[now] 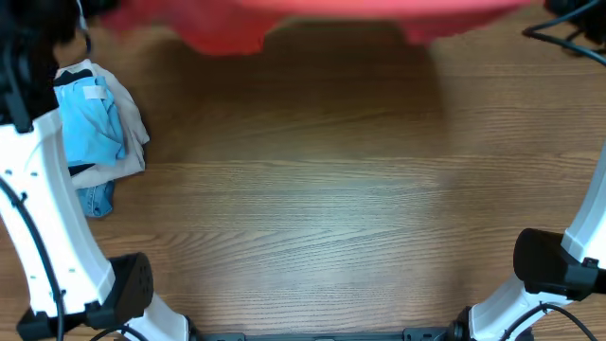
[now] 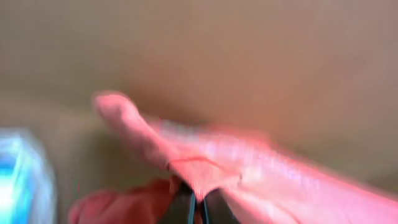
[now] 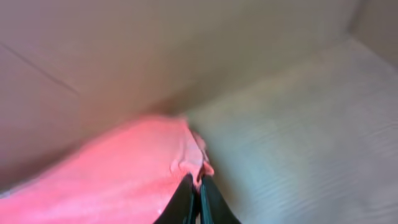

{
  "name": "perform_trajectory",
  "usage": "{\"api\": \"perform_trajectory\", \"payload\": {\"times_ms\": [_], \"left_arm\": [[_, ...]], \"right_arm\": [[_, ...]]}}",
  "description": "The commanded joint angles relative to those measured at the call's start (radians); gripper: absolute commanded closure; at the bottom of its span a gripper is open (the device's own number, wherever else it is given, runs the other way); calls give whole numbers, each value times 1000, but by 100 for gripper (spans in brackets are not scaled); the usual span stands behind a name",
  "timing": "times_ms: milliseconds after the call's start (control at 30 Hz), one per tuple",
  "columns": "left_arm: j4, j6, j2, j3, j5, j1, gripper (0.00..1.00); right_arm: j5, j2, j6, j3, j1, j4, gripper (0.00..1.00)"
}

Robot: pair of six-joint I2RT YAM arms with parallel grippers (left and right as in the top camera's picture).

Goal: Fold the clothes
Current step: 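Lift the shirt with both grippers and shake it out in the air, then lay the shirt flat with both grippers, pulling toward the robot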

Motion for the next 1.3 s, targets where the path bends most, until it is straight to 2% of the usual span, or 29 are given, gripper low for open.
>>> {"api": "perform_trajectory", "payload": {"times_ms": [0,200,567,733,933,1267], "left_arm": [[-141,106,64,-29,10,-5,96],[-311,184,141,-186,10,-19,96],[-369,286,201,-536,55,-61,96],[-397,299,200,-661,5,-116,96],[-353,294,161,-842,-35,-157,96],[-180,204,-39,-1194,-126,-146,96]], "right_arm": [[111,54,-9,-25,-4,-71,96],[132,126,-8,-119,-4,-213,96],[132,131,-9,-397,-4,-298,96],[129,130,-8,-520,-4,-301,96],[129,128,-1,-652,-42,-291,96],[80,40,-8,-831,-117,-239,96]]}}
